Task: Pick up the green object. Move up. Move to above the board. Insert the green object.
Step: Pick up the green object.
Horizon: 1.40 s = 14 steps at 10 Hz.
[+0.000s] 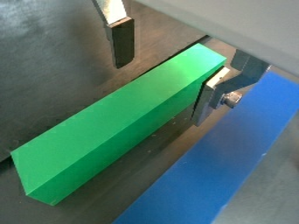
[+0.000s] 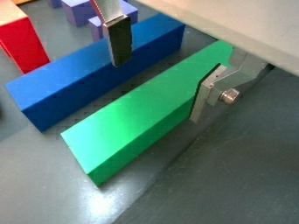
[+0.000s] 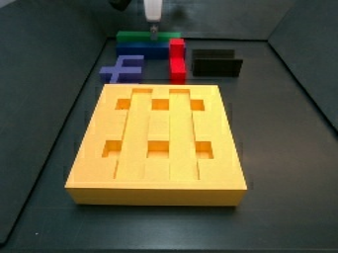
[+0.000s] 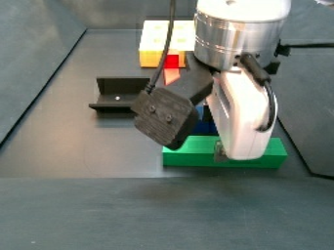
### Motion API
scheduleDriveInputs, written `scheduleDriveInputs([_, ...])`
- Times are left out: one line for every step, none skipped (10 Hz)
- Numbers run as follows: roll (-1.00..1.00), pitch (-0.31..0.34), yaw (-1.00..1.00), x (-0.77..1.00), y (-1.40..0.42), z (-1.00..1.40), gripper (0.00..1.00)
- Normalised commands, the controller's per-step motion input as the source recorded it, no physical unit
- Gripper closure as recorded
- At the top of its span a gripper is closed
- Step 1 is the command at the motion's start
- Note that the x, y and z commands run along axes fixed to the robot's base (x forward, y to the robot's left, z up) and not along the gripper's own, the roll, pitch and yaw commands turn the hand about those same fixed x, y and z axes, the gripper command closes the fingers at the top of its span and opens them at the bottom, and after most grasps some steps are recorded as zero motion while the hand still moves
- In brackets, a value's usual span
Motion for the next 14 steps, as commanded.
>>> scheduleDriveInputs([0.0, -0.057, -0.08, 0.01, -0.02, -0.09, 0.0])
scheduleDriveInputs([-0.02, -0.067, -0.09, 0.0, 0.0, -0.17, 0.0])
scheduleDriveInputs([-0.04, -0.054, -0.15, -0.07, 0.04, -0.17, 0.0])
scheduleDriveInputs([-0.04, -0.069, -0.2, -0.14, 0.09, -0.21, 0.0])
scheduleDriveInputs([-0.06, -0.056, -0.19, -0.12, 0.12, -0.17, 0.0])
scheduleDriveInputs([-0.07, -0.039, -0.14, -0.02, 0.13, -0.14, 0.0])
scheduleDriveInputs([-0.07, -0.03, -0.1, 0.0, 0.14, -0.14, 0.0])
scheduleDriveInputs([-0.08, -0.046, -0.03, 0.0, 0.16, -0.17, 0.0])
scheduleDriveInputs([-0.09, -0.067, 0.0, 0.0, 0.15, -0.21, 0.0])
scheduleDriveInputs([-0.06, -0.031, 0.0, 0.0, 0.03, -0.11, 0.0])
scheduleDriveInputs([0.0, 0.0, -0.01, 0.01, -0.03, 0.0, 0.0])
scheduleDriveInputs([0.01, 0.0, -0.02, 0.0, -0.01, 0.04, 0.0])
scheduleDriveInputs([0.03, 0.0, 0.0, 0.0, -0.01, 0.04, 0.0])
scheduleDriveInputs([0.01, 0.0, 0.0, -0.02, 0.0, 0.0, 0.0])
